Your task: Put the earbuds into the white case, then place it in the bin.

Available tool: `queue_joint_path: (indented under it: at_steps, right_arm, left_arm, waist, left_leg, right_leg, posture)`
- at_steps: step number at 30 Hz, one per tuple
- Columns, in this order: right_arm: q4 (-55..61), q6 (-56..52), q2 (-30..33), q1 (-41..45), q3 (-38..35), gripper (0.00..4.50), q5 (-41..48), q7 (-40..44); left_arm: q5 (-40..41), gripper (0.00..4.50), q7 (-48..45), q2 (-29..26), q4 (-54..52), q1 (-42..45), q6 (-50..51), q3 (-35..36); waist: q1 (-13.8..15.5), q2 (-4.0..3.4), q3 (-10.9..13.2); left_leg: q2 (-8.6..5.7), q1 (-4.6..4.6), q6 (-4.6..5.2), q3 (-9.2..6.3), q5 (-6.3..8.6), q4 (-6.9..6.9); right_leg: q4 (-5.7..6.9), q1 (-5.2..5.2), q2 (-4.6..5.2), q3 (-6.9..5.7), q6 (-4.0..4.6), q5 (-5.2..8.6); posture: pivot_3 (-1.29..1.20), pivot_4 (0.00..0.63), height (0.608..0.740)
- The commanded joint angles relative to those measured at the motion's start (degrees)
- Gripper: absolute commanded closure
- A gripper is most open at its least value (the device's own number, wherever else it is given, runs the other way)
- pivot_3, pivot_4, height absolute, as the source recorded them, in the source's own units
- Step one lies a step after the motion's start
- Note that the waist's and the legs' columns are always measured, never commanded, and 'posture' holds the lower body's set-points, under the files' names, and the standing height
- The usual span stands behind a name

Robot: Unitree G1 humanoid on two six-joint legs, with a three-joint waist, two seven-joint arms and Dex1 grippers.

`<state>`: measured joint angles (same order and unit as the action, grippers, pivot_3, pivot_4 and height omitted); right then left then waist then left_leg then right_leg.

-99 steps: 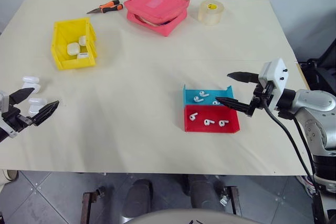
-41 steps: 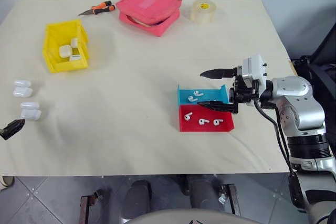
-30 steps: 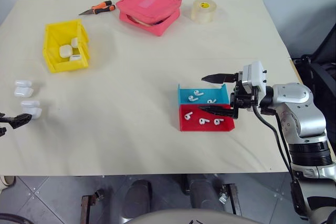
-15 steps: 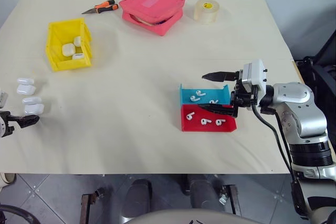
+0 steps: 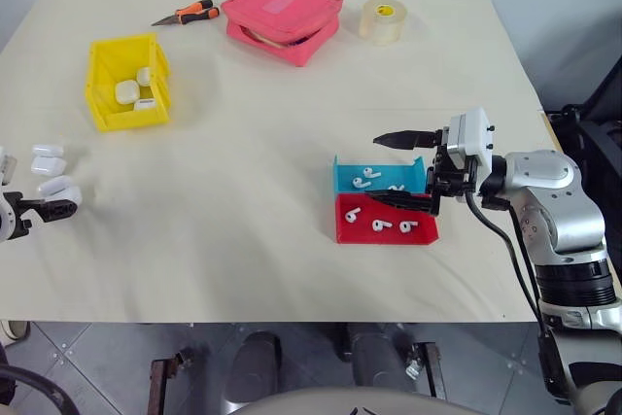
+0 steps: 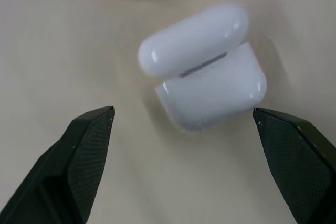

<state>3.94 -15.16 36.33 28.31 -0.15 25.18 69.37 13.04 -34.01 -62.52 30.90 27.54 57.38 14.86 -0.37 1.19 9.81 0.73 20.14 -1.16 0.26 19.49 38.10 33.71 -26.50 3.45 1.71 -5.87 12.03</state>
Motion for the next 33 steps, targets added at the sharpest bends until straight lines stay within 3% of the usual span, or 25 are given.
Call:
queue_joint_path:
  at_steps: [1,14,21,33]
  right_arm:
    - [0.84,0.44,0.5,0.91,-0.26,0.03,0.55,0.25]
    - [1.17,0.16,0.81,0.79,-0.45,0.03,0.53,0.16]
    - [0.75,0.07,0.15,1.34,0.29,0.03,0.47,0.29]
    - [0.95,0.19,0.39,1.39,1.05,0.03,0.88,0.52]
  left_arm:
    - [-0.95,0.0,1.56,0.41,1.7,2.15,0.73,0.13]
    - [-0.76,0.0,11.43,2.72,-2.67,0.32,9.09,5.93]
    - [-0.79,0.0,18.41,8.37,-9.16,-0.95,14.96,11.52]
    - [-0.49,0.0,26.85,16.23,-8.98,4.2,15.46,17.61]
  waist:
    - [0.09,0.0,0.0]
    - [-0.01,0.01,-0.01]
    - [0.12,0.01,-0.01]
    - [0.93,-0.03,-0.04]
  left_leg:
    - [0.0,0.0,0.0,0.0,0.0,0.0]
    - [0.02,-0.02,0.01,0.06,0.01,0.01]
    - [0.0,-0.04,-0.01,0.09,0.03,0.03]
    - [-0.07,-0.05,-0.03,0.07,0.01,0.17]
  right_leg:
    - [0.0,0.0,0.0,0.0,0.0,0.0]
    - [0.03,-0.02,0.0,0.0,0.0,0.0]
    - [0.05,-0.02,0.03,0.01,0.0,0.0]
    - [0.13,0.02,0.11,0.01,-0.05,-0.03]
  posture:
    - [0.0,0.15,0.74]
    - [0.0,0.15,0.74]
    - [0.0,0.15,0.74]
    - [0.0,0.15,0.74]
